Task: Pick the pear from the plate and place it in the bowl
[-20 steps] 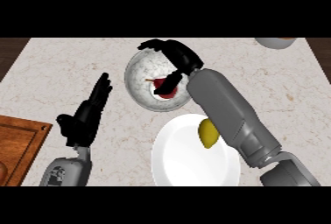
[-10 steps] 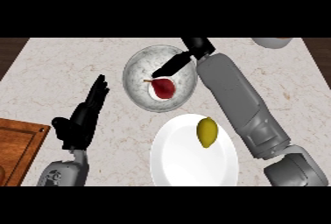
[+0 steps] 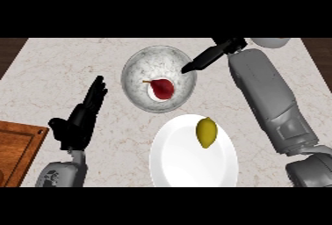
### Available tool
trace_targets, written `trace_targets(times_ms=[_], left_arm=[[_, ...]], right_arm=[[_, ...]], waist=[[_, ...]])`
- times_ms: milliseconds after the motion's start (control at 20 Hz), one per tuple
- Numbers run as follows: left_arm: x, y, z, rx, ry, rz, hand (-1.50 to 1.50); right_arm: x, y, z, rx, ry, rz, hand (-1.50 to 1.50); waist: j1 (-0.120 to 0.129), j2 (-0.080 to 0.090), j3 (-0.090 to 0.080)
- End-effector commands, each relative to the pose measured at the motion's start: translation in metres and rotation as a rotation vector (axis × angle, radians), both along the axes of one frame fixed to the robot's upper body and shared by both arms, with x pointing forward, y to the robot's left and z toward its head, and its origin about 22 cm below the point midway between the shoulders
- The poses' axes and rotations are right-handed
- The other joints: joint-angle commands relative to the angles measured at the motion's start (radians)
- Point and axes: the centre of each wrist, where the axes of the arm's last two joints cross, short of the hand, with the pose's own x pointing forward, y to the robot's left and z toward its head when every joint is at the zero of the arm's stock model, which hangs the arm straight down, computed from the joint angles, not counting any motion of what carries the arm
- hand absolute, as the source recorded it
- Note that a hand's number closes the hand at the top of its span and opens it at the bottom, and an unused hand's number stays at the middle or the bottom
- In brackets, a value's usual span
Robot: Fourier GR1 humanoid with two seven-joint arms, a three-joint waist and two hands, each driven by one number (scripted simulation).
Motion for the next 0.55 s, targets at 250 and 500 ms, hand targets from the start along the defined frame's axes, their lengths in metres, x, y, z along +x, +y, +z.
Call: trace_targets(times_ms=[250, 500], left_arm=[[-0.005, 0.003, -0.004, -0.022, -0.011, -0.014, 0.00], [-0.006, 0.007, 0.005, -0.002, -0.019, 0.010, 0.00]], right_arm=[[-0.004, -0.060, -0.027, 0.049, 0.040, 0.102, -1.50], [-0.008, -0.058, -0.030, 0.029, 0.055, 0.129, -1.50]], waist=[[0.009, 0.003, 0.000], [-0.001, -0.002, 0.000]])
